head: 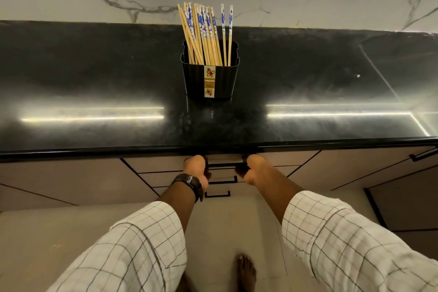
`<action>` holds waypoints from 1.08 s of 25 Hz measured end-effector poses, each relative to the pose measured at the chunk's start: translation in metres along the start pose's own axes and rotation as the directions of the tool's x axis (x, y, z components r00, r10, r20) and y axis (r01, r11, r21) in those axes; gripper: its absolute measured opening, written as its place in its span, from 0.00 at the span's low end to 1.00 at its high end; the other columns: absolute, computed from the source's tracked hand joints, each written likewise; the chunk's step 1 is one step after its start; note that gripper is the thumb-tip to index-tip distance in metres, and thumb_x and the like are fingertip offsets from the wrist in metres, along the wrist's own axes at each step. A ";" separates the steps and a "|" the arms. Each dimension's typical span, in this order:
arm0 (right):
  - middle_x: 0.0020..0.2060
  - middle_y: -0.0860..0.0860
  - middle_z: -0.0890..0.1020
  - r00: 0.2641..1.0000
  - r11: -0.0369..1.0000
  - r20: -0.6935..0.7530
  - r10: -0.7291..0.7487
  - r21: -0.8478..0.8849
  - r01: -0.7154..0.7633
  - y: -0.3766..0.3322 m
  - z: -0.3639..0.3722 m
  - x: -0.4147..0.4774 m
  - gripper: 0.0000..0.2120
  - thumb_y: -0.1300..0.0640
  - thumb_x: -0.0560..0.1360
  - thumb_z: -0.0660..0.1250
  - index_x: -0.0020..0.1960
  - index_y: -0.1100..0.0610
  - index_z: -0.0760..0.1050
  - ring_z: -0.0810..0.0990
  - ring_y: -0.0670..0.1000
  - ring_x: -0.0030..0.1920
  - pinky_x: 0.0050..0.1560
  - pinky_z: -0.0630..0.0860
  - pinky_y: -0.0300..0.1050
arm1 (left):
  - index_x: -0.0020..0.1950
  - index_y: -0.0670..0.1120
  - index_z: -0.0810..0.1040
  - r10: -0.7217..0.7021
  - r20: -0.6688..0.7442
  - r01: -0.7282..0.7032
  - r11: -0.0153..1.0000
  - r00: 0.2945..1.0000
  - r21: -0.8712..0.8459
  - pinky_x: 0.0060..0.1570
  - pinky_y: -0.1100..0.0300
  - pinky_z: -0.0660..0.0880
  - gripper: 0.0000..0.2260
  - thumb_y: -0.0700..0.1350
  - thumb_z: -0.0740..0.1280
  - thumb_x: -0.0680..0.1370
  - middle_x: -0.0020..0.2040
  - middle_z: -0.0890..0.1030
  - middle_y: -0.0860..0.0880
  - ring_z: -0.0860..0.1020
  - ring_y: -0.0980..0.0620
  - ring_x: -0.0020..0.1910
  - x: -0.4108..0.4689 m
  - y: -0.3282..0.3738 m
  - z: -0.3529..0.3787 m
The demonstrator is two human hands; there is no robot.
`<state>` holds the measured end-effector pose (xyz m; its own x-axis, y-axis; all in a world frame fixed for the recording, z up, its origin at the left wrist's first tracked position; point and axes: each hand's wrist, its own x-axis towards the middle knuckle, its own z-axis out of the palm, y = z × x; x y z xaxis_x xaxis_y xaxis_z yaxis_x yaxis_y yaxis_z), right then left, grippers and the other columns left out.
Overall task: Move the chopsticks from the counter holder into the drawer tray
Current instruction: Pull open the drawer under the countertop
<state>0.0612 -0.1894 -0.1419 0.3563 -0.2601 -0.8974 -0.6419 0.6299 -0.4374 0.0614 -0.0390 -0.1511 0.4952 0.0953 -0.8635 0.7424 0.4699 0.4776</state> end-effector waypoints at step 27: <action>0.42 0.59 0.81 0.999 0.919 0.047 0.021 0.393 -0.038 0.125 -0.088 -0.016 0.06 0.67 0.80 0.63 0.52 0.62 0.78 0.81 0.56 0.40 0.56 0.81 0.54 | 0.49 0.38 0.78 -0.074 0.063 0.090 0.951 0.995 -0.296 0.49 0.45 0.80 0.07 0.32 0.61 0.80 0.44 0.81 0.39 0.82 0.39 0.46 -0.040 -0.121 -0.072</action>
<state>-0.0848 -0.1711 -0.1874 0.3743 -0.2124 -0.9027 -0.3365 0.8760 -0.3456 -0.0809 -0.0367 -0.1866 0.4661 0.0048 -0.8847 0.6170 0.7149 0.3290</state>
